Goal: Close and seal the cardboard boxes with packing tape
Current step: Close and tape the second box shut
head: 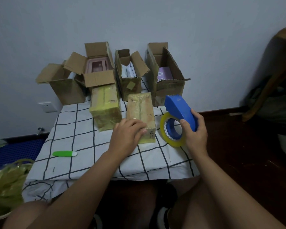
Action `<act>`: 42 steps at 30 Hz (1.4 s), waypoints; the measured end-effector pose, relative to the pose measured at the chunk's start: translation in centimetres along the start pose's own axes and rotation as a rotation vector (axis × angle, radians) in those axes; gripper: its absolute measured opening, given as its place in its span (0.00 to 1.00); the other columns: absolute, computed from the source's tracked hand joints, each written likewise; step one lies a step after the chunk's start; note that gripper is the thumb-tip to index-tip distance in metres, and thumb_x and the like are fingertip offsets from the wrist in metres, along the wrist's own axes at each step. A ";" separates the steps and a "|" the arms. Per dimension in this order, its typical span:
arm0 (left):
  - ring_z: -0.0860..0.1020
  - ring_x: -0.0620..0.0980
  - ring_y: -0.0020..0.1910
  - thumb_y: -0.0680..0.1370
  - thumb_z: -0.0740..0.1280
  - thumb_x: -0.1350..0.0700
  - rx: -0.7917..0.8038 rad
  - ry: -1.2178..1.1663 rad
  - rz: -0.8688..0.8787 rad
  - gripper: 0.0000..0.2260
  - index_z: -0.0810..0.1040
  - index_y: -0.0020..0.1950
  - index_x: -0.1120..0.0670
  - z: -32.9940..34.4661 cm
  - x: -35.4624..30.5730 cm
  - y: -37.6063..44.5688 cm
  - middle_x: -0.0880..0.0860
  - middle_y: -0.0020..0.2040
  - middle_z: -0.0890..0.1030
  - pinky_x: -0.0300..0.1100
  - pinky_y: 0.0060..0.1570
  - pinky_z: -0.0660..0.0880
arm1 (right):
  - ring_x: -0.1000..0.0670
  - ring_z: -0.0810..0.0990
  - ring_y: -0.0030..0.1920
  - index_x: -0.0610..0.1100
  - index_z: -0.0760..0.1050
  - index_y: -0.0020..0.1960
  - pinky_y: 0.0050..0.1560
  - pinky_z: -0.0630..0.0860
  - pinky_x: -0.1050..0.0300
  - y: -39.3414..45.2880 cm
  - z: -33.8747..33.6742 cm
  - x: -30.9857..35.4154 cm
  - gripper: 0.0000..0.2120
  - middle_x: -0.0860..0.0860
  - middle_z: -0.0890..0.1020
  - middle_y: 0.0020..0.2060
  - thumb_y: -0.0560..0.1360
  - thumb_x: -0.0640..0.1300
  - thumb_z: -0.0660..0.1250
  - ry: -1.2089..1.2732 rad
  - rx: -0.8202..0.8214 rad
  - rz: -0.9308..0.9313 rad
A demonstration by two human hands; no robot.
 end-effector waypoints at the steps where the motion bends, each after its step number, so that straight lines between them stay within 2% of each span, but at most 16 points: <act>1: 0.74 0.50 0.52 0.78 0.60 0.42 -0.011 -0.008 0.001 0.17 0.84 0.55 0.48 0.0 0.1 -0.1 0.44 0.53 0.82 0.47 0.49 0.69 | 0.55 0.76 0.60 0.59 0.70 0.66 0.55 0.75 0.60 0.0 0.0 0.0 0.21 0.57 0.75 0.61 0.77 0.47 0.70 0.003 0.000 0.000; 7: 0.73 0.50 0.50 0.79 0.60 0.44 -0.056 0.089 0.050 0.15 0.83 0.54 0.48 0.1 -0.5 -0.4 0.45 0.50 0.81 0.44 0.48 0.62 | 0.55 0.76 0.60 0.59 0.70 0.67 0.54 0.75 0.62 0.0 0.0 0.0 0.21 0.57 0.74 0.61 0.77 0.47 0.70 -0.003 0.000 -0.004; 10: 0.73 0.49 0.50 0.77 0.60 0.39 -0.046 0.073 0.055 0.17 0.82 0.54 0.48 0.2 -0.6 -0.4 0.44 0.49 0.80 0.44 0.48 0.61 | 0.56 0.76 0.60 0.59 0.70 0.67 0.53 0.74 0.62 -0.1 -0.1 0.0 0.21 0.57 0.74 0.61 0.77 0.47 0.70 -0.006 -0.002 -0.009; 12: 0.71 0.48 0.49 0.76 0.60 0.37 -0.050 0.061 0.026 0.18 0.82 0.51 0.48 0.1 -0.6 -0.2 0.44 0.46 0.79 0.44 0.47 0.60 | 0.57 0.76 0.59 0.59 0.69 0.67 0.53 0.74 0.62 -0.2 0.0 0.1 0.22 0.57 0.74 0.61 0.77 0.47 0.71 -0.005 0.002 -0.008; 17: 0.71 0.50 0.45 0.77 0.62 0.41 -0.113 0.117 0.032 0.15 0.79 0.43 0.50 0.0 -1.3 0.2 0.45 0.41 0.77 0.43 0.45 0.55 | 0.55 0.76 0.60 0.58 0.69 0.68 0.53 0.75 0.64 -0.3 0.1 0.3 0.22 0.56 0.74 0.62 0.77 0.46 0.71 -0.009 0.016 -0.024; 21: 0.70 0.48 0.46 0.75 0.63 0.39 -0.102 0.117 0.029 0.14 0.79 0.44 0.49 0.1 -0.9 0.2 0.44 0.42 0.75 0.43 0.47 0.57 | 0.54 0.76 0.61 0.57 0.69 0.68 0.52 0.76 0.64 -0.4 0.2 0.3 0.22 0.56 0.73 0.62 0.77 0.45 0.71 -0.014 0.018 -0.032; 25: 0.71 0.50 0.44 0.74 0.69 0.44 -0.082 0.133 0.063 0.11 0.78 0.43 0.51 0.5 -1.6 0.6 0.47 0.41 0.76 0.44 0.46 0.62 | 0.53 0.76 0.61 0.55 0.69 0.69 0.57 0.77 0.57 -0.4 0.2 0.2 0.23 0.57 0.74 0.62 0.77 0.46 0.71 -0.034 0.012 -0.041; 27: 0.71 0.50 0.44 0.74 0.69 0.44 -0.073 0.091 0.061 0.11 0.79 0.44 0.52 0.5 -1.4 0.5 0.47 0.41 0.77 0.44 0.46 0.64 | 0.53 0.76 0.60 0.56 0.69 0.69 0.56 0.77 0.58 -0.5 0.3 0.4 0.22 0.56 0.74 0.61 0.77 0.46 0.71 -0.039 0.019 -0.052; 31: 0.72 0.48 0.49 0.77 0.64 0.43 -0.005 -0.025 0.070 0.15 0.83 0.53 0.51 0.1 -0.3 0.1 0.46 0.47 0.81 0.45 0.47 0.66 | 0.55 0.76 0.60 0.57 0.69 0.68 0.56 0.76 0.60 -0.7 0.4 0.6 0.22 0.56 0.73 0.62 0.77 0.46 0.71 -0.045 0.021 -0.070; 35: 0.73 0.52 0.46 0.76 0.67 0.51 0.016 0.004 0.081 0.09 0.83 0.51 0.52 0.3 -0.6 0.6 0.48 0.45 0.80 0.48 0.45 0.69 | 0.53 0.76 0.61 0.56 0.69 0.69 0.57 0.77 0.57 -0.6 0.3 0.4 0.23 0.56 0.74 0.62 0.77 0.47 0.71 -0.058 0.014 -0.064; 37: 0.72 0.52 0.51 0.77 0.66 0.48 0.031 -0.006 0.057 0.11 0.83 0.53 0.51 0.3 -0.4 0.5 0.47 0.49 0.80 0.51 0.50 0.70 | 0.53 0.76 0.60 0.56 0.69 0.69 0.56 0.77 0.57 -0.8 0.4 0.6 0.23 0.56 0.73 0.62 0.77 0.46 0.71 -0.059 0.020 -0.068; 39: 0.69 0.52 0.58 0.78 0.61 0.44 0.072 -0.017 0.035 0.16 0.83 0.57 0.48 0.4 0.1 0.2 0.47 0.56 0.78 0.51 0.56 0.67 | 0.54 0.76 0.60 0.56 0.69 0.69 0.56 0.77 0.57 -0.9 0.3 0.6 0.23 0.56 0.73 0.62 0.77 0.46 0.71 -0.062 0.016 -0.070; 41: 0.68 0.52 0.59 0.79 0.60 0.45 0.095 -0.038 0.028 0.17 0.81 0.62 0.48 0.2 0.6 -0.1 0.48 0.59 0.78 0.47 0.57 0.67 | 0.54 0.76 0.61 0.56 0.69 0.69 0.57 0.77 0.57 -0.8 0.3 0.6 0.23 0.57 0.73 0.62 0.77 0.47 0.71 -0.065 0.010 -0.070; 42: 0.70 0.52 0.58 0.80 0.62 0.47 0.082 -0.059 0.014 0.15 0.81 0.63 0.49 0.0 0.9 -0.2 0.48 0.58 0.79 0.46 0.57 0.68 | 0.54 0.76 0.60 0.56 0.69 0.69 0.57 0.77 0.57 -0.8 0.3 0.6 0.23 0.58 0.73 0.62 0.77 0.47 0.71 -0.064 0.010 -0.068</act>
Point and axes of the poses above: each hand's wrist, its own y-axis towards the middle knuckle, its own z-axis out of the palm, x = y × z, the point moved 10 cm from there along y, towards the middle knuckle
